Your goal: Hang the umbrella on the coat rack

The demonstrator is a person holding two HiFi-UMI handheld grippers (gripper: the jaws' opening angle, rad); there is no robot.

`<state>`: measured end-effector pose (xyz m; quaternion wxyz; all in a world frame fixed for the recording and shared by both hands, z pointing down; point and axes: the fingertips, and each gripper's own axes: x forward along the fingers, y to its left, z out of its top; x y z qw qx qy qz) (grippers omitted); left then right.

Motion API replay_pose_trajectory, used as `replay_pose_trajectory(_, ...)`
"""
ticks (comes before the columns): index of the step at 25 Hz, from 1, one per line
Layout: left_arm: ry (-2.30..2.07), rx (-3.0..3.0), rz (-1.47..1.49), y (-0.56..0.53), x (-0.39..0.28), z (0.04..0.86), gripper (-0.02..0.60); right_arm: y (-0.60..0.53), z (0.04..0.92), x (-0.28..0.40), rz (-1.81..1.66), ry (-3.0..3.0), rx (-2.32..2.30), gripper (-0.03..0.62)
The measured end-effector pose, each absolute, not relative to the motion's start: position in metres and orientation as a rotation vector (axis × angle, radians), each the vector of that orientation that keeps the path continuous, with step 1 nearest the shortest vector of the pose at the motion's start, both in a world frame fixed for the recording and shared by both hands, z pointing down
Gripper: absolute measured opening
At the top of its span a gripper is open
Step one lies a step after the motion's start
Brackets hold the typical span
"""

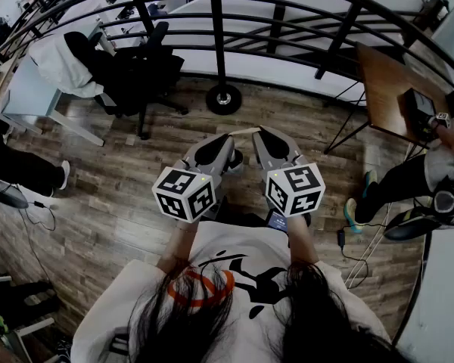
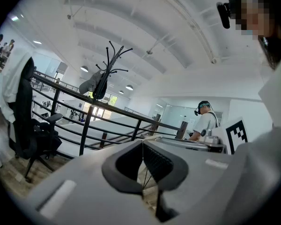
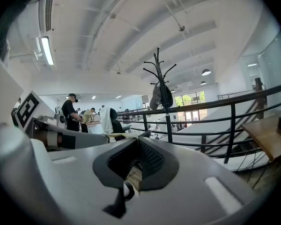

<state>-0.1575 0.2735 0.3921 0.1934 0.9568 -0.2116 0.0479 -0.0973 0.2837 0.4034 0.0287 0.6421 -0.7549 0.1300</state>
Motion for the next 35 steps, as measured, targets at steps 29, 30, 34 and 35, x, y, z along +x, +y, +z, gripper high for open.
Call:
replay_pose_trajectory(29, -0.523, 2.673, 0.213, 0.142, -0.119, 0.408, 0.000, 0.143, 0.409, -0.071, 0.486, -2.451, 1.945, 0.025)
replay_pose_trajectory(30, -0.512, 2.674, 0.221, 0.129, -0.117, 0.409, 0.000, 0.129, 0.409, -0.070, 0.492, -2.450, 1.947, 0.025)
replay_pose_trajectory(34, -0.476, 2.652, 0.238, 0.074, -0.108, 0.409, 0.000, 0.073, 0.408, -0.065, 0.517, -2.432, 1.953, 0.026)
replay_pose_trajectory(35, -0.470, 2.646, 0.242, 0.061, -0.106, 0.408, 0.000, 0.060, 0.408, -0.063, 0.529, -2.427, 1.956, 0.025)
